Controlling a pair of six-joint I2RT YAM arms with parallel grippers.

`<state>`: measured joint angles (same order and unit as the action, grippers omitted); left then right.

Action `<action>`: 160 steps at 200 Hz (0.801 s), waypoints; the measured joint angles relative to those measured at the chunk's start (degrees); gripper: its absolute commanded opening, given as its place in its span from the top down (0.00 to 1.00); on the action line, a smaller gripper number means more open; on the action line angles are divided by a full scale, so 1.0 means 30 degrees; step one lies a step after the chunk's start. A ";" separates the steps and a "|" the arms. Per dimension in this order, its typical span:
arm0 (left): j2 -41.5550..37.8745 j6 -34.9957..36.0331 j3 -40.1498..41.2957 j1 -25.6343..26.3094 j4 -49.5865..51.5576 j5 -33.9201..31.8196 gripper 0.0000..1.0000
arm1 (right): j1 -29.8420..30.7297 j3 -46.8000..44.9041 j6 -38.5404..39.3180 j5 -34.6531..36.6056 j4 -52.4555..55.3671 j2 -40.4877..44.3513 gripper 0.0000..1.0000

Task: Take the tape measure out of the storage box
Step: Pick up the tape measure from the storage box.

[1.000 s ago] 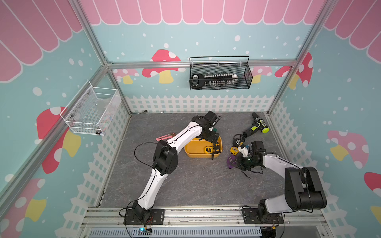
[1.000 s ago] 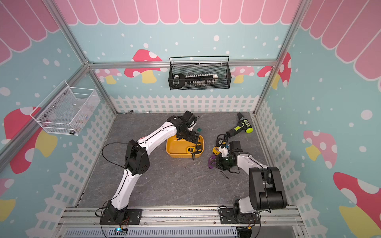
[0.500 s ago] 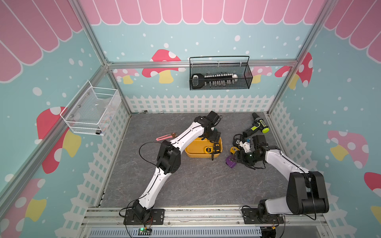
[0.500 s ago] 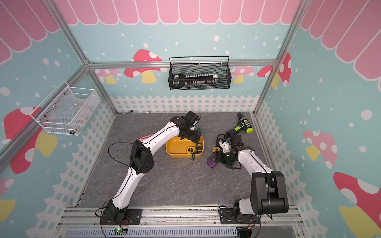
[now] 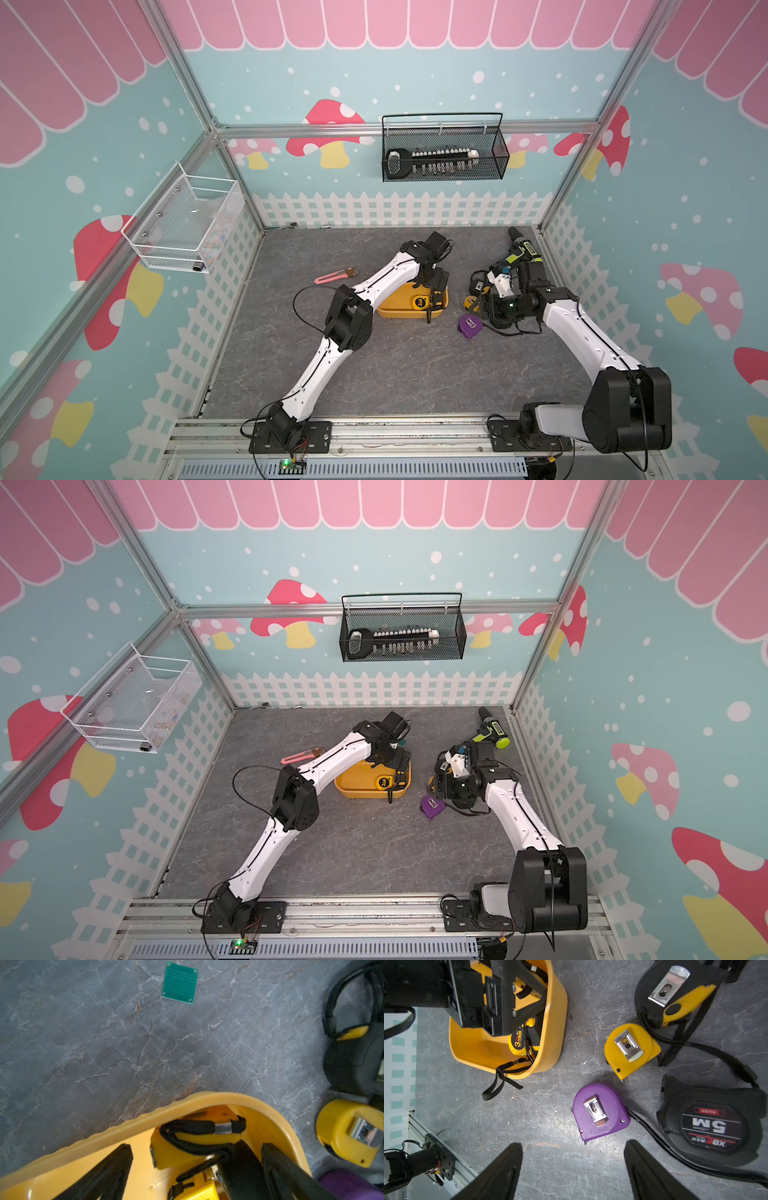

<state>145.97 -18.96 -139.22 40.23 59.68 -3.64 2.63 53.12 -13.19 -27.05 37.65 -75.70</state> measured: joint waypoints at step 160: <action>-0.0619 -0.1064 0.3206 0.0102 -0.4080 -0.2557 0.45 | 0.0000 -0.0109 0.0240 -0.1253 -0.1151 -0.0437 0.17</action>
<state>144.11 -22.15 -129.60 40.53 47.44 -11.31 2.63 52.80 -12.47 -30.81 34.20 -77.01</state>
